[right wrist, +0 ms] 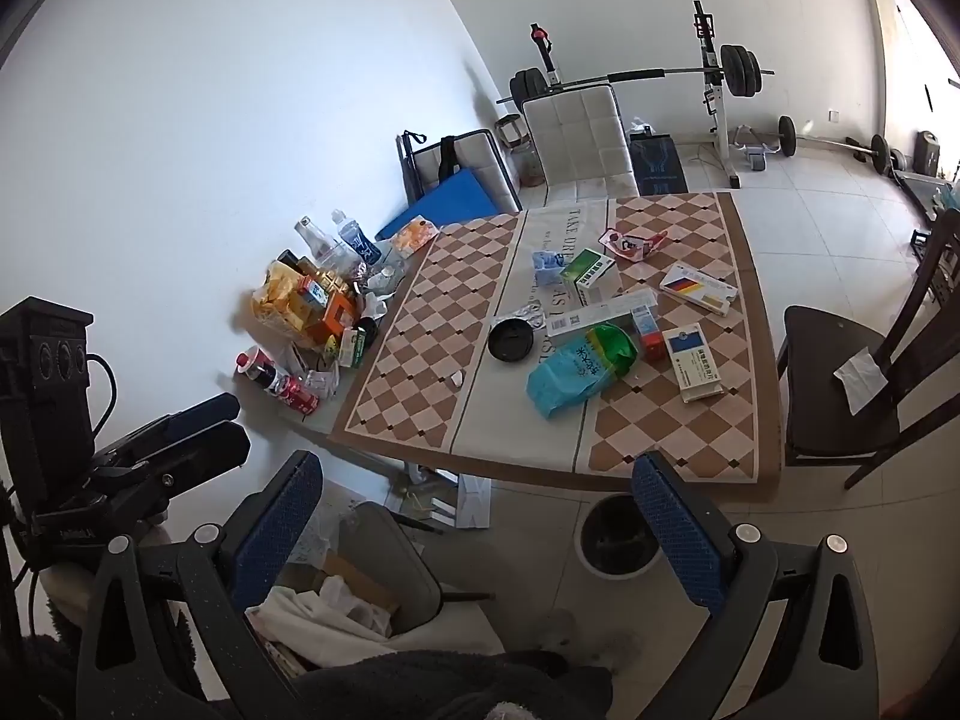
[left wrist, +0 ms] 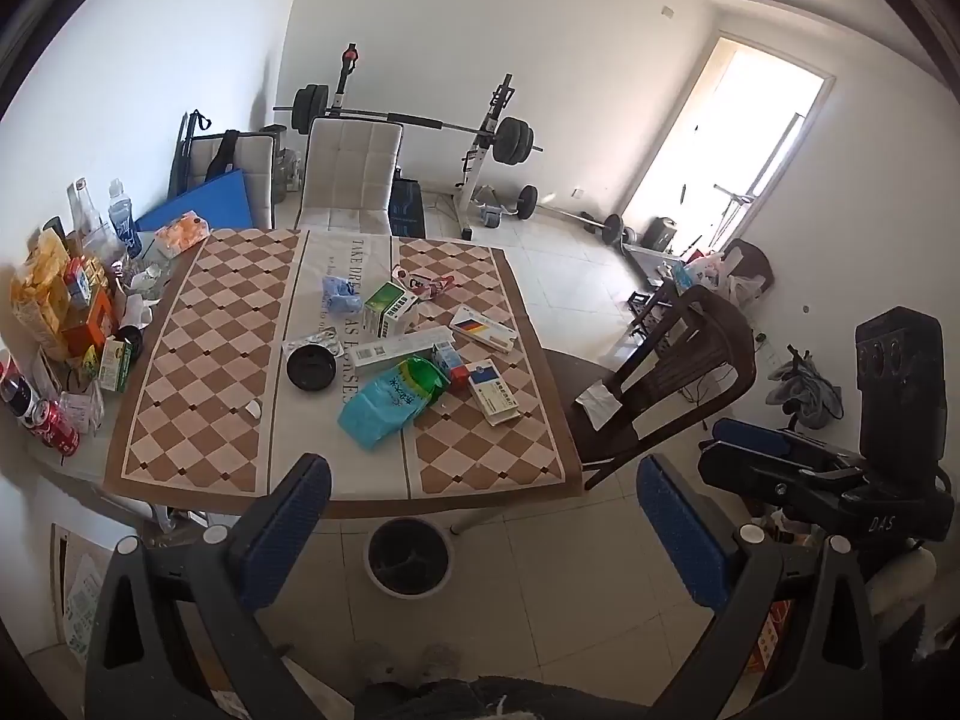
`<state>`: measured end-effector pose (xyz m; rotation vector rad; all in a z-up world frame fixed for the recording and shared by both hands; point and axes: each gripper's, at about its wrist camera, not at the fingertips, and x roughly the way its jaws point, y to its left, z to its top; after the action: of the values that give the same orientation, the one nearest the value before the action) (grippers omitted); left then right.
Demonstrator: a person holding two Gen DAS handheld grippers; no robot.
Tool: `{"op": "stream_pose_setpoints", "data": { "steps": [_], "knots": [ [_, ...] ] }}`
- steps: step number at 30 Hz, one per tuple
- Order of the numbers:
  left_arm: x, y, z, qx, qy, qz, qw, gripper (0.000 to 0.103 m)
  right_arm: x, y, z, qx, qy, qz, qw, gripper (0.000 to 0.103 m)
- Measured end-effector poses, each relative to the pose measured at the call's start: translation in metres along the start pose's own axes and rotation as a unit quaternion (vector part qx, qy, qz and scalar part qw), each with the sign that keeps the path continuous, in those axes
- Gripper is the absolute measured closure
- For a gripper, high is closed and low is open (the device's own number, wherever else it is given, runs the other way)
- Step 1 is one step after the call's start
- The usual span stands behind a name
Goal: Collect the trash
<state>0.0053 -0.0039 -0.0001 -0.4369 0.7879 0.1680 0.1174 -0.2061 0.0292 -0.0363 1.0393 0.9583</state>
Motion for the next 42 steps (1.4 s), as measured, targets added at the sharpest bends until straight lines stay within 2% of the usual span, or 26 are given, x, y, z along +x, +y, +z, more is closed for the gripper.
{"op": "stream_pose_setpoints", "data": {
  "steps": [42],
  "knots": [
    [0.0, -0.008, 0.005, 0.001, 0.0, -0.008, 1.0, 0.0, -0.007, -0.01, 0.001, 0.0, -0.003, -0.001, 1.0, 0.0]
  ]
}}
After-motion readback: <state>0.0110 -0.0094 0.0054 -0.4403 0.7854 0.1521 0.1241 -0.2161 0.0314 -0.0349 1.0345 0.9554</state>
